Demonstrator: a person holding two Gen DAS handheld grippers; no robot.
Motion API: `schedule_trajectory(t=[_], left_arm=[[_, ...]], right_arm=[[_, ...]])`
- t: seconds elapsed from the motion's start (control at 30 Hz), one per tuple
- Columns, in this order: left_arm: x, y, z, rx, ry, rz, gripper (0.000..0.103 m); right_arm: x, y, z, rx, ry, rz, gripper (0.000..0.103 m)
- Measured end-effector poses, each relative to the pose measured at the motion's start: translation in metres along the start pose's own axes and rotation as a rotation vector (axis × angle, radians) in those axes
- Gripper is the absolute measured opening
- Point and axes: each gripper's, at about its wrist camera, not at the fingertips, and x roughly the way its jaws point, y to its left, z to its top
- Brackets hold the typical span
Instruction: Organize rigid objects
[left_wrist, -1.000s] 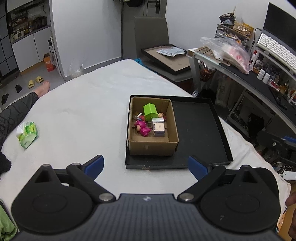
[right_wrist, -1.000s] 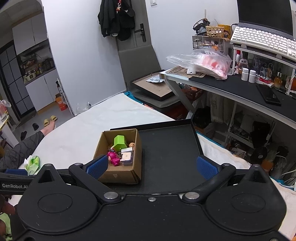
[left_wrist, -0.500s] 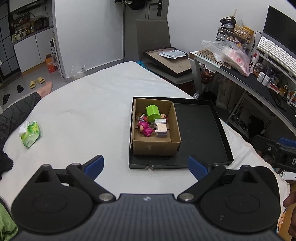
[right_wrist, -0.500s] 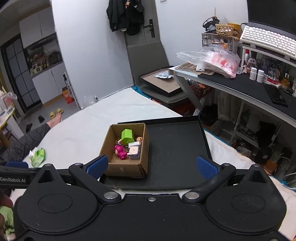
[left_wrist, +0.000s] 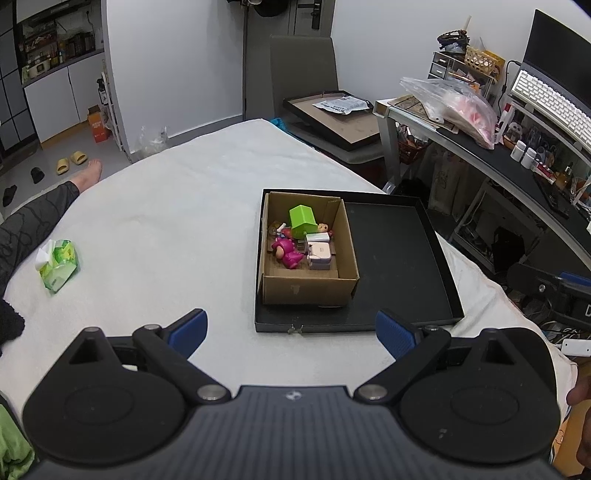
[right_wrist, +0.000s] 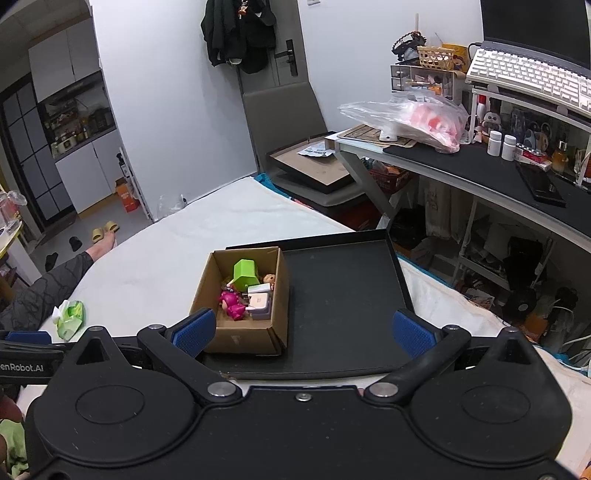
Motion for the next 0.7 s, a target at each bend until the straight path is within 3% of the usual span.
schedule_trajectory(t=[0.7], left_arm=[[0.0011, -0.0033, 0.0006, 0.001, 0.006, 0.004, 0.097]], right_arm=[[-0.0014, 0.0020, -0.0004, -0.001, 0.000, 0.015, 0.103]])
